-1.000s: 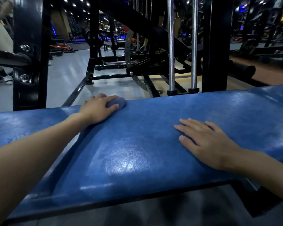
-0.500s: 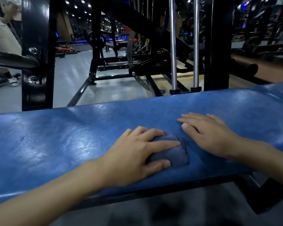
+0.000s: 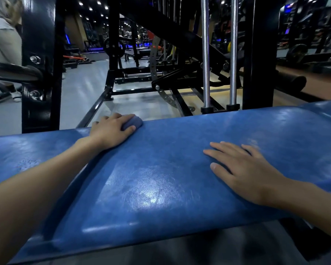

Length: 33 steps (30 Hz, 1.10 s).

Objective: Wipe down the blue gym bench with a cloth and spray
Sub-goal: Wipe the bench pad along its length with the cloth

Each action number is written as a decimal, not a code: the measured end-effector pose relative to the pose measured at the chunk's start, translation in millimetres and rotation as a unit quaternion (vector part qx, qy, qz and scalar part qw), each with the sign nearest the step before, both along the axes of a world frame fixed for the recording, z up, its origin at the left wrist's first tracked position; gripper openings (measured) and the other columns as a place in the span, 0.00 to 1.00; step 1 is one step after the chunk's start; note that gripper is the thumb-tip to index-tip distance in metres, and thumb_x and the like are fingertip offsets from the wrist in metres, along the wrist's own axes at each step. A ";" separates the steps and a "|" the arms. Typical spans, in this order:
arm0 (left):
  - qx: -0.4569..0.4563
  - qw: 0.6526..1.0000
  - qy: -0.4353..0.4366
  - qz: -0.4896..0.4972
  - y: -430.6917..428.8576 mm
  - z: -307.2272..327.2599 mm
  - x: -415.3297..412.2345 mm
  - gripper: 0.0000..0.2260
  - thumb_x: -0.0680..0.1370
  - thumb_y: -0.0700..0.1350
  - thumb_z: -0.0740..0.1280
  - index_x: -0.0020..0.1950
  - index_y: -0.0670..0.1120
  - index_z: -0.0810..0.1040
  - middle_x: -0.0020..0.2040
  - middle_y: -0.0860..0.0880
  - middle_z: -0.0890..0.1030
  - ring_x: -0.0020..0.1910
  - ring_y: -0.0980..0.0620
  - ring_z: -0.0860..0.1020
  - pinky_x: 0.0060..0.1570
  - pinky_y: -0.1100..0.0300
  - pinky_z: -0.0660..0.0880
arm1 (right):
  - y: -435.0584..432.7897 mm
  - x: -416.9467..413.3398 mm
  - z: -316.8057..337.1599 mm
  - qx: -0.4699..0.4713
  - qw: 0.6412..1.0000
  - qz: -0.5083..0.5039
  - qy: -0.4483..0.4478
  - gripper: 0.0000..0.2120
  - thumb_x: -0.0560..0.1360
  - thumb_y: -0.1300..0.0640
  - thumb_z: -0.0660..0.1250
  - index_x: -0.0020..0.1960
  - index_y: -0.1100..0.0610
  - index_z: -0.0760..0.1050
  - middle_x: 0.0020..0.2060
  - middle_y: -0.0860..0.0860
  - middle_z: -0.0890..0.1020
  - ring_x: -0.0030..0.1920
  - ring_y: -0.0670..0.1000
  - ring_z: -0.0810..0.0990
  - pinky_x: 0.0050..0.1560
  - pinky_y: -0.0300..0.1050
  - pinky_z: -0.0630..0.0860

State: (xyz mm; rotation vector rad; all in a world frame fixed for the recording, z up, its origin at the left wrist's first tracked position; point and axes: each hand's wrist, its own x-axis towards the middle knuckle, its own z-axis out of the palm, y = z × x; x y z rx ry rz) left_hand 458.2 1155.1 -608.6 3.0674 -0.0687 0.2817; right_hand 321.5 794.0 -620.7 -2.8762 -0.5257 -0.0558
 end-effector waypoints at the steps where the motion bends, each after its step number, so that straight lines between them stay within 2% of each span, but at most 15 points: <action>1: 0.003 1.000 -0.001 -0.020 -5.5 -0.2 -7.7 0.25 0.79 0.66 0.55 0.75 0.66 0.59 0.75 0.52 0.67 0.70 0.40 0.67 0.65 0.43 0.65 | 0.1 -0.1 -0.1 0.001 1.000 0.000 0.000 0.29 0.75 0.35 0.39 0.75 0.37 0.54 0.77 0.35 0.52 0.76 0.37 0.44 0.76 0.51 0.41; 4: -0.013 0.995 -0.001 -0.099 -27.3 5.4 -46.2 0.24 0.80 0.62 0.57 0.76 0.65 0.59 0.74 0.52 0.68 0.69 0.42 0.69 0.67 0.45 0.67 | -0.6 0.9 -0.4 0.003 1.000 0.004 -0.007 0.30 0.75 0.35 0.39 0.75 0.37 0.54 0.77 0.36 0.53 0.76 0.39 0.45 0.76 0.52 0.42; 7: 0.008 0.983 0.002 -0.184 -63.4 7.1 -104.8 0.24 0.79 0.65 0.53 0.76 0.68 0.58 0.74 0.53 0.67 0.69 0.44 0.68 0.67 0.46 0.66 | -1.2 2.8 -1.4 0.002 1.000 0.004 -0.007 0.29 0.76 0.36 0.39 0.75 0.37 0.55 0.77 0.37 0.54 0.76 0.39 0.46 0.76 0.53 0.43; 10: 0.015 0.953 -0.028 -0.302 -100.2 2.1 -168.5 0.24 0.78 0.65 0.53 0.75 0.66 0.61 0.72 0.53 0.70 0.65 0.45 0.72 0.61 0.47 0.70 | -0.8 5.0 0.7 0.033 0.999 -0.009 0.002 0.24 0.79 0.39 0.42 0.74 0.38 0.61 0.76 0.37 0.58 0.76 0.39 0.50 0.75 0.53 0.44; 12: 0.016 0.939 -0.032 -0.343 -109.6 0.4 -188.8 0.23 0.79 0.64 0.54 0.75 0.66 0.62 0.72 0.54 0.69 0.64 0.47 0.71 0.60 0.48 0.71 | -0.5 3.1 4.2 0.063 0.998 -0.017 0.003 0.22 0.81 0.42 0.44 0.70 0.40 0.68 0.75 0.39 0.62 0.75 0.39 0.53 0.75 0.53 0.45; 14: 0.021 0.940 -0.014 -0.339 -109.3 4.5 -186.3 0.23 0.79 0.65 0.52 0.75 0.68 0.58 0.73 0.58 0.66 0.65 0.50 0.69 0.62 0.49 0.68 | 0.9 -0.8 6.2 0.065 0.997 -0.023 -0.018 0.22 0.81 0.43 0.45 0.68 0.42 0.69 0.74 0.40 0.65 0.75 0.40 0.55 0.75 0.53 0.46; 18: 0.020 0.959 0.013 -0.281 -91.9 8.2 -137.1 0.25 0.77 0.68 0.48 0.74 0.70 0.56 0.74 0.57 0.65 0.68 0.50 0.68 0.65 0.48 0.66 | 12.6 -9.3 6.8 0.025 0.999 0.015 -0.043 0.26 0.78 0.39 0.45 0.74 0.41 0.61 0.76 0.39 0.59 0.76 0.39 0.51 0.76 0.51 0.45; 23: -0.023 0.991 0.002 -0.133 -18.1 4.4 -41.1 0.22 0.80 0.64 0.55 0.74 0.68 0.60 0.73 0.51 0.69 0.69 0.43 0.69 0.67 0.44 0.66 | 26.8 -12.0 4.7 -0.005 0.999 0.053 0.012 0.32 0.73 0.32 0.40 0.76 0.36 0.52 0.76 0.34 0.49 0.75 0.36 0.41 0.76 0.51 0.40; 25: -0.025 0.999 0.011 -0.045 9.1 5.3 -12.6 0.22 0.79 0.65 0.54 0.74 0.69 0.60 0.73 0.50 0.69 0.70 0.40 0.68 0.66 0.42 0.66 | 25.6 -10.2 5.1 -0.019 0.998 0.052 0.013 0.32 0.72 0.31 0.39 0.75 0.35 0.51 0.76 0.32 0.48 0.74 0.34 0.40 0.76 0.49 0.40; 27: -0.009 1.000 0.004 -0.001 19.9 2.5 0.6 0.22 0.79 0.65 0.53 0.74 0.69 0.59 0.73 0.50 0.69 0.69 0.38 0.68 0.64 0.41 0.65 | 26.0 -10.0 5.6 -0.021 0.999 0.049 0.009 0.32 0.72 0.30 0.39 0.75 0.34 0.52 0.76 0.32 0.48 0.74 0.33 0.40 0.76 0.47 0.40; 30: 0.009 1.000 -0.015 -0.021 8.8 0.2 -11.0 0.22 0.80 0.64 0.53 0.75 0.67 0.60 0.74 0.52 0.68 0.68 0.37 0.69 0.65 0.42 0.65 | 26.6 -9.4 7.1 -0.015 0.999 0.040 0.008 0.34 0.70 0.28 0.38 0.74 0.33 0.54 0.75 0.31 0.51 0.74 0.32 0.42 0.75 0.45 0.40; 33: -0.002 0.993 -0.016 -0.114 -12.0 3.6 -52.3 0.22 0.79 0.63 0.54 0.74 0.68 0.60 0.74 0.55 0.68 0.67 0.40 0.69 0.66 0.44 0.66 | 26.9 -10.0 6.8 -0.014 0.999 0.029 0.009 0.34 0.69 0.27 0.38 0.73 0.32 0.55 0.75 0.31 0.52 0.74 0.33 0.44 0.76 0.47 0.41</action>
